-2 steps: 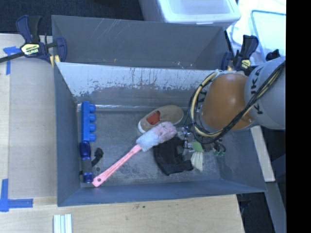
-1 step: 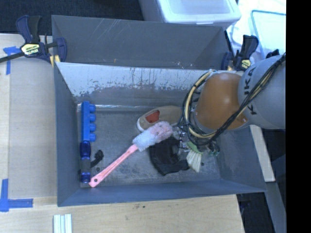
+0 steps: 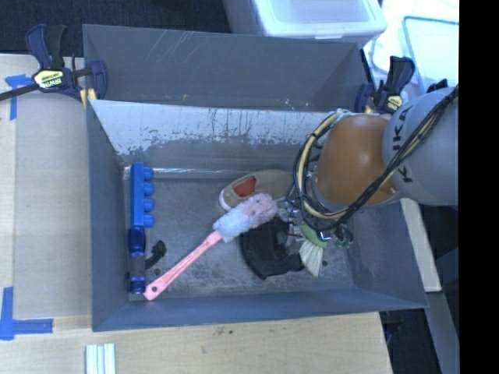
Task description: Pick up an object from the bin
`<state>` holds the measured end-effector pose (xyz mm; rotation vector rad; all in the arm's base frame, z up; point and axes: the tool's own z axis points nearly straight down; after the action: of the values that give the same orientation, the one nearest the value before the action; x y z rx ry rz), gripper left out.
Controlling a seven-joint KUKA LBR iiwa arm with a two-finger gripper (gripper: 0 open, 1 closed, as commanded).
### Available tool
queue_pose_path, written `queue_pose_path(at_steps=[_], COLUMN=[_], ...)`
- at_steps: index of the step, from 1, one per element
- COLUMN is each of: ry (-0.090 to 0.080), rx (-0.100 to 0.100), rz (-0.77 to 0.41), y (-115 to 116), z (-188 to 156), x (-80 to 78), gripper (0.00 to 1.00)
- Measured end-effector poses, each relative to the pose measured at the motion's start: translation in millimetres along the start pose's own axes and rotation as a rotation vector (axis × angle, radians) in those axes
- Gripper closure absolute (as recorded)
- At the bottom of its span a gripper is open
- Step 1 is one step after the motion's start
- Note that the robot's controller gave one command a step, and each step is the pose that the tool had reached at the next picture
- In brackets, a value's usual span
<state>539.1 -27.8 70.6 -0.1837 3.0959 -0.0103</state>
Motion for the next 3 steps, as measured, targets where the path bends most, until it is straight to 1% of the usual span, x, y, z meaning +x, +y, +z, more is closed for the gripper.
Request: queue_pose_path(at_steps=[1, 2, 3], ry=[-0.001, 0.0, -0.005], rx=[0.002, 0.0, 0.003], rz=[-0.012, 0.016, -0.011], y=[7.6, 5.9, 11.7], z=[-1.0, -0.9, -0.4], x=[3.4, 5.4, 0.0], gripper=[1.0, 1.0, 1.0])
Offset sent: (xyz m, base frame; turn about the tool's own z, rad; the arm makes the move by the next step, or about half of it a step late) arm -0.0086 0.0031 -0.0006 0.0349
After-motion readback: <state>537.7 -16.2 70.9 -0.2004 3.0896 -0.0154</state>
